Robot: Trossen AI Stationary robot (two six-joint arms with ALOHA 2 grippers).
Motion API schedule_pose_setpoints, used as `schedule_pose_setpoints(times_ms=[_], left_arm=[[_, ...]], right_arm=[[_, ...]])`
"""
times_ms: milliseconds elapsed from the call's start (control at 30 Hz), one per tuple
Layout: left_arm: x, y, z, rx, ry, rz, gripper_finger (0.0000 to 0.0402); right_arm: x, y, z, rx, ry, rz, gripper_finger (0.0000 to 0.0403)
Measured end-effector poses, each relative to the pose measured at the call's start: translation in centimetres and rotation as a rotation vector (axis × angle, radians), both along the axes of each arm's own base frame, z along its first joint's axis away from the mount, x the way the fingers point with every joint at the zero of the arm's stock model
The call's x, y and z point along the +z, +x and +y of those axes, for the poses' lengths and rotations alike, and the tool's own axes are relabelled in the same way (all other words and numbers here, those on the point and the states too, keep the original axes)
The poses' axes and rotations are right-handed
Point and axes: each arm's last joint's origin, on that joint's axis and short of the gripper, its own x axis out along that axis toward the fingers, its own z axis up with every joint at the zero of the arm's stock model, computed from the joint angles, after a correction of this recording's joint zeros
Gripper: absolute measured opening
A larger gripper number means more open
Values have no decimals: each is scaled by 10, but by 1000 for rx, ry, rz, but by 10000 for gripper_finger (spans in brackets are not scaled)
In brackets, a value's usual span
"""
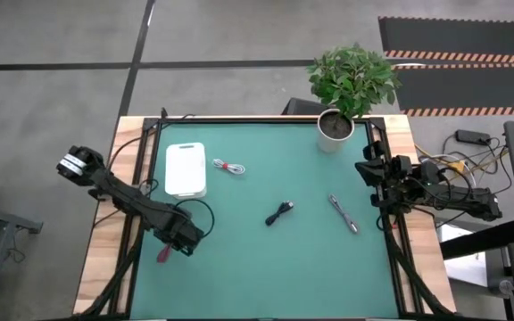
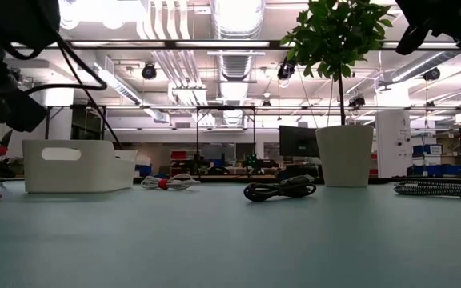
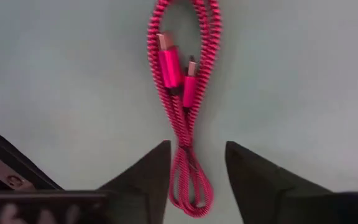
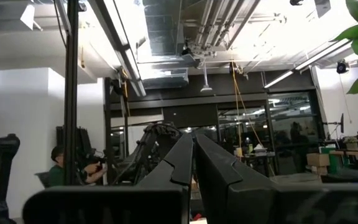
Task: Pick and place USB-C Cables
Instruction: Put the red charger cable into the white bin
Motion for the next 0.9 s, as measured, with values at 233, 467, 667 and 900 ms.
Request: schedule_pose_setpoints(times_ms=[233, 467, 667, 900], left_arm=[[-5, -3, 2, -5, 30, 12, 186], [-8, -2, 5, -16, 131, -24, 187], [-11, -5, 6, -10, 132, -14, 187], [-13, -4, 6, -8, 122, -26, 152]], right_arm=[[0, 0, 0, 0, 0, 0, 9], [0, 0, 0, -2, 1, 0, 9], [0, 0, 0, -2, 1, 0, 9], [-1, 1, 0, 19, 35, 8, 9]])
